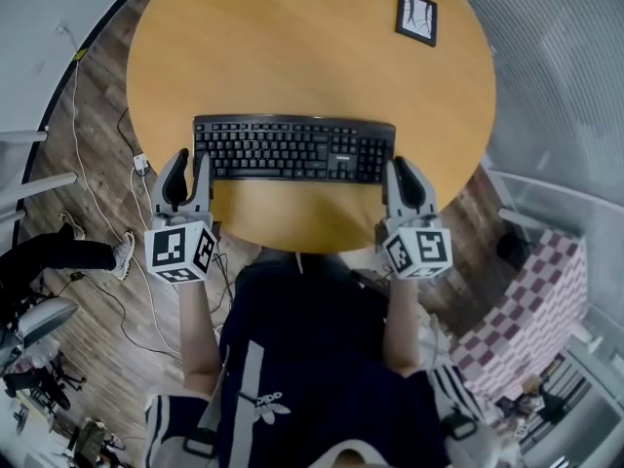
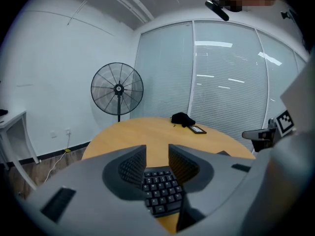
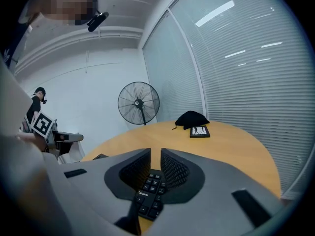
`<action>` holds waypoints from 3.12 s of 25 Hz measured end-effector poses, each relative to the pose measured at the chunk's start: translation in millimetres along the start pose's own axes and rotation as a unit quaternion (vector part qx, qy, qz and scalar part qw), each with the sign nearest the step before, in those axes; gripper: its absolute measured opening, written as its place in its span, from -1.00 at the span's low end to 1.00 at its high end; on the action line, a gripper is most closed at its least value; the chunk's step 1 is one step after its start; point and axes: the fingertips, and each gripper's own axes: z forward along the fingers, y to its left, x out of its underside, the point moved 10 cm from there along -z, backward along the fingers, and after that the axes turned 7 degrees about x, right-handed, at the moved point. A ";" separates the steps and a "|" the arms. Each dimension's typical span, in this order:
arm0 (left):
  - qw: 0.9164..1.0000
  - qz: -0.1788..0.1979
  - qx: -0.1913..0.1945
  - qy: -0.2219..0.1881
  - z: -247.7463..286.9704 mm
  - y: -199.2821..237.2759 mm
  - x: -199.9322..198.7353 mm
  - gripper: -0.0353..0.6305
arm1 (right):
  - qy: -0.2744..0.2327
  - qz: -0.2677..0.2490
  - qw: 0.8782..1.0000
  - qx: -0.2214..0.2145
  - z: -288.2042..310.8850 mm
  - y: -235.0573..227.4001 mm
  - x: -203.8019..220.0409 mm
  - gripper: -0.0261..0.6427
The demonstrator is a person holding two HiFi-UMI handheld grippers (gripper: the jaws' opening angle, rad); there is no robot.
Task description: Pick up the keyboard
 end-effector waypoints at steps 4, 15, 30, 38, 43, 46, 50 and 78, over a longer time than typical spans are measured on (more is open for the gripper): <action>0.999 -0.027 0.005 0.026 9.9 16.5 9.8 -0.48 | 0.012 0.005 1.000 0.001 13.8 -3.0 3.4 -0.66; 0.992 -0.086 -0.002 0.096 51.0 59.2 29.3 -0.38 | 0.068 0.042 0.996 0.038 51.9 -39.6 16.4 -0.50; 0.973 -0.146 0.006 0.178 95.9 90.7 57.1 -0.30 | 0.136 0.081 0.986 0.060 90.6 -58.1 42.9 -0.46; 0.965 -0.182 0.031 0.187 102.9 95.1 62.7 -0.30 | 0.178 0.125 0.973 0.071 106.1 -67.9 64.5 -0.39; 0.955 -0.224 0.043 0.191 103.5 99.4 64.1 -0.30 | 0.193 0.146 0.969 0.041 108.4 -67.8 61.0 -0.39; 0.953 -0.227 0.046 0.197 105.0 100.2 63.9 -0.30 | 0.205 0.140 0.968 0.039 109.8 -68.9 55.7 -0.40; 0.954 -0.225 0.045 0.193 106.2 99.5 65.5 -0.30 | 0.204 0.139 0.969 0.034 112.8 -70.9 59.4 -0.40; 0.985 -0.146 0.077 0.059 60.6 81.3 -18.0 -0.31 | 0.055 0.109 0.992 0.029 66.0 -57.1 -8.9 -0.40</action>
